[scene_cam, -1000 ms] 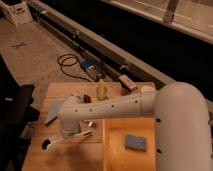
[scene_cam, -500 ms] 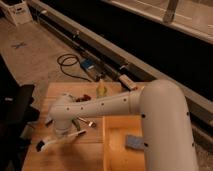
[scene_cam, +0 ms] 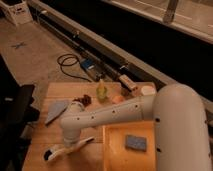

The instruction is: Wipe table surface with brush

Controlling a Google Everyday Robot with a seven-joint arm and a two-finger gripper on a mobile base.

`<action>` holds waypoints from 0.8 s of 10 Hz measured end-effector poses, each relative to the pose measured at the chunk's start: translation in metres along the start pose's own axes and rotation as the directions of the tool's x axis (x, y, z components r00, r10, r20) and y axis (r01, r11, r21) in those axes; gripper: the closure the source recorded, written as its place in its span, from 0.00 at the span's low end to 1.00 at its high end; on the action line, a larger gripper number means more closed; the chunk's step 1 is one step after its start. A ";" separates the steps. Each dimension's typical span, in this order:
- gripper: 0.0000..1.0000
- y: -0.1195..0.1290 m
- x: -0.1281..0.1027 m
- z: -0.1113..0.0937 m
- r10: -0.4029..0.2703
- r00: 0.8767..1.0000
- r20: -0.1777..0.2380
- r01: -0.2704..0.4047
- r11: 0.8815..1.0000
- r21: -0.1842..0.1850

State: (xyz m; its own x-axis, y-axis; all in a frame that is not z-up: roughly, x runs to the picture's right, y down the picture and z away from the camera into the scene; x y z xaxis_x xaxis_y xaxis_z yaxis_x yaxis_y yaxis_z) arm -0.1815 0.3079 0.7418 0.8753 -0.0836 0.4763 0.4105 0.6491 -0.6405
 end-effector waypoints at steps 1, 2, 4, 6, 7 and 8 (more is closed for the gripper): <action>1.00 0.001 0.010 -0.005 0.022 1.000 -0.008 -0.022 1.000 0.013; 1.00 -0.002 0.016 -0.014 0.040 0.999 -0.015 -0.040 0.999 0.033; 1.00 -0.015 0.019 -0.025 0.055 0.998 -0.035 -0.053 0.997 0.051; 1.00 -0.033 0.019 -0.029 0.048 0.997 -0.056 -0.046 0.998 0.044; 1.00 -0.040 0.015 -0.029 0.038 0.997 -0.061 -0.035 0.999 0.040; 1.00 -0.045 0.007 -0.027 0.023 0.998 -0.062 -0.021 0.999 0.034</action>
State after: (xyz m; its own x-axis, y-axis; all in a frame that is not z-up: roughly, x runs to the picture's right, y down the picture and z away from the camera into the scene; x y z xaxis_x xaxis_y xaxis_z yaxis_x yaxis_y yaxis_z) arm -0.1866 0.2580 0.7581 0.8989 -0.1155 0.4227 0.3828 0.6763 -0.6294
